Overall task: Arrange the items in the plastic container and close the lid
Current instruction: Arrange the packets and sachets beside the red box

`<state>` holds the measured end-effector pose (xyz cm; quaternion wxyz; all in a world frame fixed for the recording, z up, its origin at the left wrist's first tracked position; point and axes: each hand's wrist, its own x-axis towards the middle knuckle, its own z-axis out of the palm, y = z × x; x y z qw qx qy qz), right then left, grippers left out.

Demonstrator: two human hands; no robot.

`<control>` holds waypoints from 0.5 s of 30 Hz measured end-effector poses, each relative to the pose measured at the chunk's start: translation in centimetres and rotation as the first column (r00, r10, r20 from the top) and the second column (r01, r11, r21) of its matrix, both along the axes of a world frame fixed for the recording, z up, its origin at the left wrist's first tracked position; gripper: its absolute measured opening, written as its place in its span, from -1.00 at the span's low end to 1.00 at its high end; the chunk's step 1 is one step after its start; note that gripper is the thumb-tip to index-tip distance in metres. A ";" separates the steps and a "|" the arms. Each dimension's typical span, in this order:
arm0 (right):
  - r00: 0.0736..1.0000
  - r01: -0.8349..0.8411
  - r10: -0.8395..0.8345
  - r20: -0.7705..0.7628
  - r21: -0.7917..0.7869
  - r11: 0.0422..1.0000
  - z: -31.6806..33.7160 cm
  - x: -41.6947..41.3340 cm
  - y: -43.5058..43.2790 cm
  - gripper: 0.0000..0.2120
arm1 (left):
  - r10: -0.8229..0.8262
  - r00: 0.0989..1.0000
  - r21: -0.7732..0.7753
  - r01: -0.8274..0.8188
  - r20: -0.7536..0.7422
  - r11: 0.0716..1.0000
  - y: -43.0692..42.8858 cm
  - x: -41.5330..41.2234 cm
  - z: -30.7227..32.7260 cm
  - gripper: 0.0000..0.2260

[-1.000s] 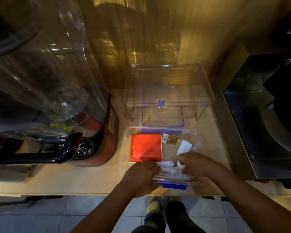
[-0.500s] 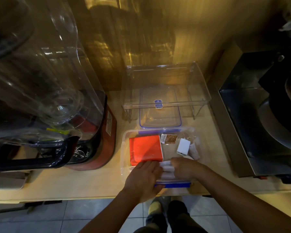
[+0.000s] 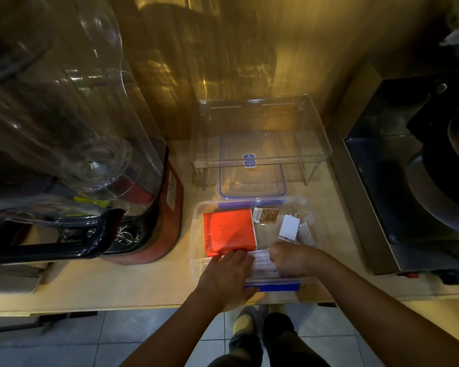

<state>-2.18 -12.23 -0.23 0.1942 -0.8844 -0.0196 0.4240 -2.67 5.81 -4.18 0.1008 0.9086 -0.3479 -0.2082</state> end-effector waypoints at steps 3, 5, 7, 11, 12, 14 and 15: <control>0.985 0.172 -0.173 0.004 0.079 0.982 0.1 -0.1 -1.4 -0.77 | 0.003 1.000 -0.007 -0.003 0.003 1.000 0.1 -0.1 0.0 -0.46; 0.989 0.145 -0.144 -0.025 0.055 0.988 0.0 -0.5 -1.6 -0.75 | 0.007 1.000 -0.010 -0.006 0.014 1.000 0.1 -0.2 0.0 -0.46; 0.994 0.101 -0.102 -0.047 -0.014 0.995 0.0 -0.7 -0.8 -0.73 | 0.018 1.000 0.008 -0.018 0.019 1.000 0.0 -0.2 0.1 -0.44; 0.992 0.123 -0.123 -0.033 0.007 0.992 -0.4 -0.1 0.6 -0.82 | 0.051 0.999 0.054 -0.052 0.018 0.997 -0.2 -0.2 0.2 -0.37; 0.991 0.133 -0.132 -0.022 0.021 0.991 -0.3 0.0 0.7 -0.91 | 0.054 0.998 0.056 -0.056 0.024 0.997 -0.2 -0.2 0.2 -0.36; 0.990 0.140 -0.140 0.016 0.030 0.990 -0.5 0.1 0.1 -0.89 | 0.052 0.998 0.051 -0.054 0.037 0.997 -0.1 -0.2 0.3 -0.38; 0.980 0.191 -0.192 0.045 0.024 0.981 -0.2 0.1 -0.2 -0.85 | 0.048 0.998 0.044 -0.050 0.042 0.998 -0.1 -0.2 0.3 -0.39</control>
